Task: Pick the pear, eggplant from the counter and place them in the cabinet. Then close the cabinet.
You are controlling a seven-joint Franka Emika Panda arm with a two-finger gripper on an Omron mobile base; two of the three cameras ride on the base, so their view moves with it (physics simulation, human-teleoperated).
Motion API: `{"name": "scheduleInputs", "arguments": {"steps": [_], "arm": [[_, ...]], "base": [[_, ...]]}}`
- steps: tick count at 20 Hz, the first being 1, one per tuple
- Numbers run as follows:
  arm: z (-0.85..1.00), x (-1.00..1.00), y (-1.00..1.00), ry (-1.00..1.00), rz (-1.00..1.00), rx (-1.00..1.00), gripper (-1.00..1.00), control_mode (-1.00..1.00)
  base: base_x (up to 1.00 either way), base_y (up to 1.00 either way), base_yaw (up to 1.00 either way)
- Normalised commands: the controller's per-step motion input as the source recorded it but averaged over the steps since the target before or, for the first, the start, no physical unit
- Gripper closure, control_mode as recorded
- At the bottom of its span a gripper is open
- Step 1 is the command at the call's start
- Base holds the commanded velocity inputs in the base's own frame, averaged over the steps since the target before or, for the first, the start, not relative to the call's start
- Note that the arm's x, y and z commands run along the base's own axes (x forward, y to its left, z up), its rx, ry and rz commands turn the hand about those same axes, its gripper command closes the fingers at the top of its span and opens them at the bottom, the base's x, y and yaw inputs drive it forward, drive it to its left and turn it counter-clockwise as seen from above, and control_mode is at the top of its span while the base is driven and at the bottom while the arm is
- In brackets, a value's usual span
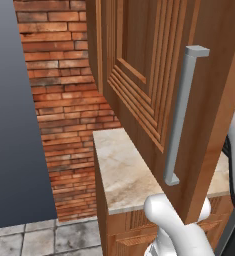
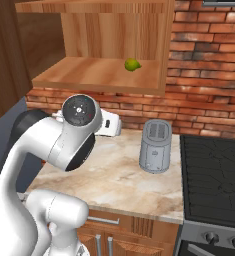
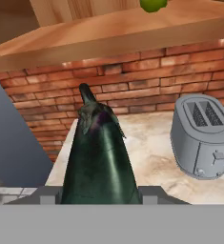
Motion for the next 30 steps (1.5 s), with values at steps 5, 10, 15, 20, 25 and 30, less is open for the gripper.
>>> {"name": "scheduleInputs", "arguments": {"steps": [5, 10, 15, 20, 25, 30], "arm": [[0.67, 0.23, 0.00, -0.25, 0.08, 0.08, 1.00, -1.00], [0.43, 0.53, 0.05, -0.11, 0.02, 0.06, 1.00, -1.00], [0.14, 0.90, 0.29, -0.04, 0.00, 0.01, 1.00, -1.00], [0.12, 1.00, 0.27, 0.00, 0.00, 0.00, 1.00, -1.00], [0.10, 1.00, 0.03, 0.01, 0.00, 0.00, 1.00, -1.00], [0.01, 0.94, 0.00, 0.01, 0.00, 0.00, 1.00, -1.00]], "base": [[0.00, 0.00, 0.00], [0.00, 0.00, 0.00], [0.00, 0.00, 0.00], [0.00, 0.00, 0.00], [0.00, 0.00, 0.00], [0.00, 0.00, 0.00]]}}
